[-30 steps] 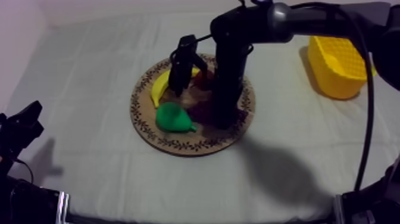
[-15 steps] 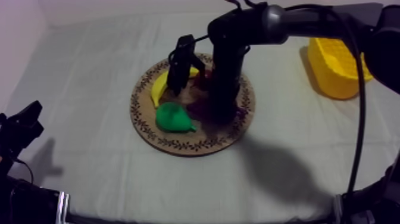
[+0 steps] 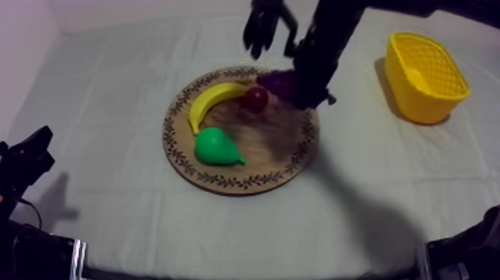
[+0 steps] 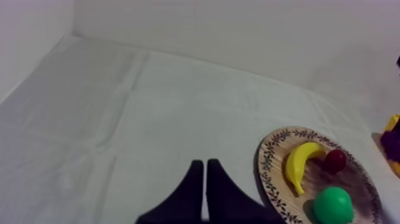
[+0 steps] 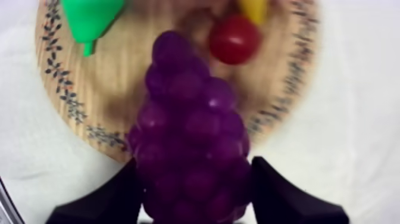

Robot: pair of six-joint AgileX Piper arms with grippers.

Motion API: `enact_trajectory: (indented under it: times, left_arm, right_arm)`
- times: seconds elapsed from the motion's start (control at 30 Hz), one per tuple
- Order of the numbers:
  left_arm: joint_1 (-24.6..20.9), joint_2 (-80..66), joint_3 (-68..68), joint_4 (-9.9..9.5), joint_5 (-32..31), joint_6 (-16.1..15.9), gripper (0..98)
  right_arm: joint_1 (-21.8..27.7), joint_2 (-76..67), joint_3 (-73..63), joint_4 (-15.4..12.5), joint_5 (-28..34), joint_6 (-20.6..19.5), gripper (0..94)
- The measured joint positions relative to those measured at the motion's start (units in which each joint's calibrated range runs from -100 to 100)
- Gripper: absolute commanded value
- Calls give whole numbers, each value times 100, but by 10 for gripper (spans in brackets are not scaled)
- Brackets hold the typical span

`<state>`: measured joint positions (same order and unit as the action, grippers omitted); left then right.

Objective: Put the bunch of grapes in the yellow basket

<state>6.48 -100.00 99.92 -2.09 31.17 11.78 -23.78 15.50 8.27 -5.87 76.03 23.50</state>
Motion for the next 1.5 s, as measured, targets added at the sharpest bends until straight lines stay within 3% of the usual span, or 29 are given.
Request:
enact_trajectory:
  times: [0.37, 0.9, 1.23, 1.5]
  left_arm:
    - [0, 0, 0, 0, 0, 0, 1]
    - [0, 0, 0, 0, 0, 0, 1]
    - [0, 0, 0, 0, 0, 0, 1]
    - [0, 0, 0, 0, 0, 0, 1]
  right_arm:
    - [992, -1516, -38, 117, -300, -107, 264]
    - [2855, -2162, 46, 162, -1521, -410, 285]
    - [3564, -1695, -14, 96, -978, -731, 302]
    - [3601, -1056, -196, -103, -32, -870, 308]
